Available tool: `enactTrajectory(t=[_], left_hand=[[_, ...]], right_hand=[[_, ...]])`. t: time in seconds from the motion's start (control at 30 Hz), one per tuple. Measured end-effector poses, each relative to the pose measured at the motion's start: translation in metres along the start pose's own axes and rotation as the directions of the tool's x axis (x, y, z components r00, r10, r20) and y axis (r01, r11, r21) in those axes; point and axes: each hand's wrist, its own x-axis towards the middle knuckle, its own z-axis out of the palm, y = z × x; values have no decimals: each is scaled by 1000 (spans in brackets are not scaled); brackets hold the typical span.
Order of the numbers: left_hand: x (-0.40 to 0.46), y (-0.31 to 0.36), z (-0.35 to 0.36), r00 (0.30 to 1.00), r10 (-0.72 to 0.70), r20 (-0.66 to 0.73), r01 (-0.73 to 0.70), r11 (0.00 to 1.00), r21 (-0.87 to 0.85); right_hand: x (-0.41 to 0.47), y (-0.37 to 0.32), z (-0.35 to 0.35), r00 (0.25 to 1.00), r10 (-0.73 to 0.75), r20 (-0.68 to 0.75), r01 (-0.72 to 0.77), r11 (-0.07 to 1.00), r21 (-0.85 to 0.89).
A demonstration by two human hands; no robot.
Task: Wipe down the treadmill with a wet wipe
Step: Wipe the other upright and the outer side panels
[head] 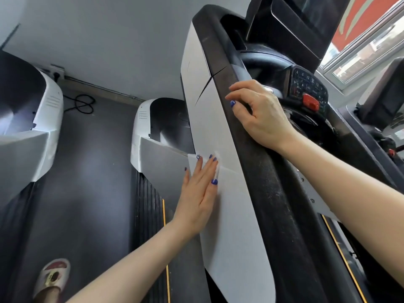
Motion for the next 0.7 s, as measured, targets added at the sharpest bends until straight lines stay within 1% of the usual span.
enactTrajectory(t=[0.1,0.17,0.23,0.3,0.37,0.43,0.53,0.63,0.7], left_hand=[[22,-11,-9,991,-132,3,132,991,-5],[27,-8,-11,986,-166,4,166,985,-35],[19,6,-7,993,-116,4,116,990,-78],[2,24,1,1000,5,3,-5,994,-111],[-15,37,9,992,122,15,-119,985,-123],[-22,43,12,980,197,35,-192,975,-111],[0,44,2,970,237,57,-231,968,-93],[52,48,-11,984,177,26,-176,983,-57],[68,51,-15,988,154,1,-154,987,-41]], right_hand=[[2,1,0,1000,23,-2,-23,1000,-5],[1,2,1,999,22,-29,-22,1000,-6],[0,3,3,997,18,-73,-18,1000,6],[0,4,3,991,29,-129,-25,999,33],[-1,3,3,985,45,-167,-36,998,53],[-1,3,2,977,63,-203,-49,996,73],[-3,5,2,964,91,-251,-69,993,96],[-2,6,3,960,95,-264,-72,993,96],[-1,5,3,960,93,-264,-71,993,94]])
